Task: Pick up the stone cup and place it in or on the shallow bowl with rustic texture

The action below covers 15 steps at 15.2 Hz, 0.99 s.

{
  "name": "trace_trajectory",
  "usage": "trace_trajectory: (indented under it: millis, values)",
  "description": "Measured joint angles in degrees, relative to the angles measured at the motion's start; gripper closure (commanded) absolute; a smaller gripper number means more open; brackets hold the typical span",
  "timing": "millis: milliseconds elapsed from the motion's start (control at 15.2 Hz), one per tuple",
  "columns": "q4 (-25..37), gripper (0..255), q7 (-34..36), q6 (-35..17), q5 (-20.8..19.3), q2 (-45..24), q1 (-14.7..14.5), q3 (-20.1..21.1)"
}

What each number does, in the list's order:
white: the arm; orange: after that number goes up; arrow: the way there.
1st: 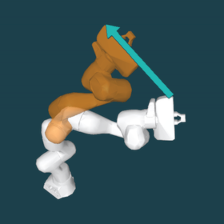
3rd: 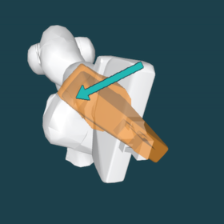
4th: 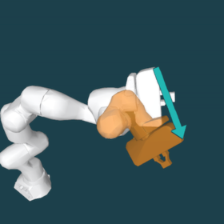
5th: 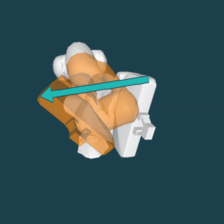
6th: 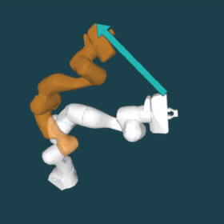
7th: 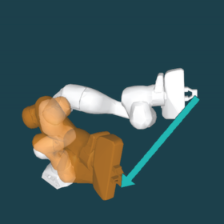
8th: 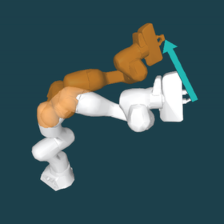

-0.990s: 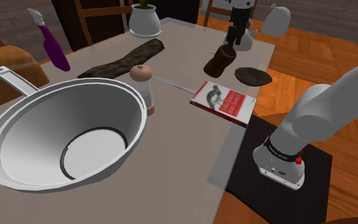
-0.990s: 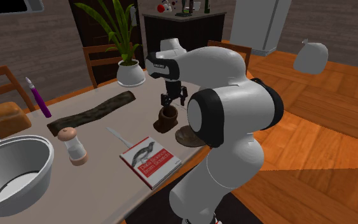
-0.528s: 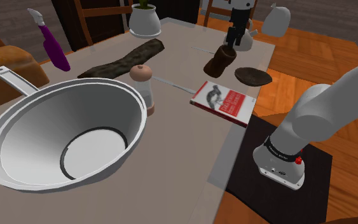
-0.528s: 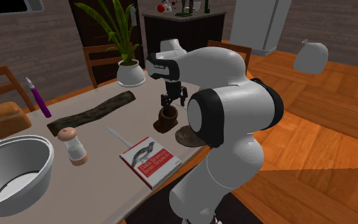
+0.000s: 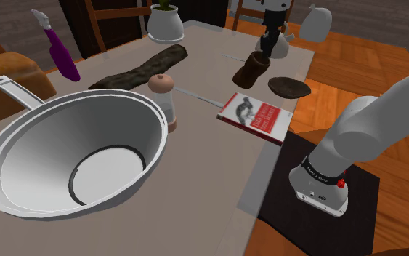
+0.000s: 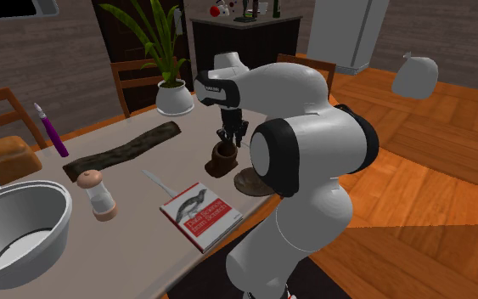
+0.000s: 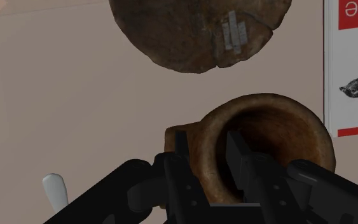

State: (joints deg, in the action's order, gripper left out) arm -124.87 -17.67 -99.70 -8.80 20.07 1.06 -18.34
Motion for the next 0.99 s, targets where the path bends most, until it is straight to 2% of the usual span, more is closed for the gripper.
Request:
trace_trajectory:
  millis: [264,990]
  values:
    - [0.35,255,-0.03,0.38,0.02,-0.01,-0.01,0.02]
    - [8.69,255,-0.50,8.40,0.50,-0.35,-0.31,0.58]
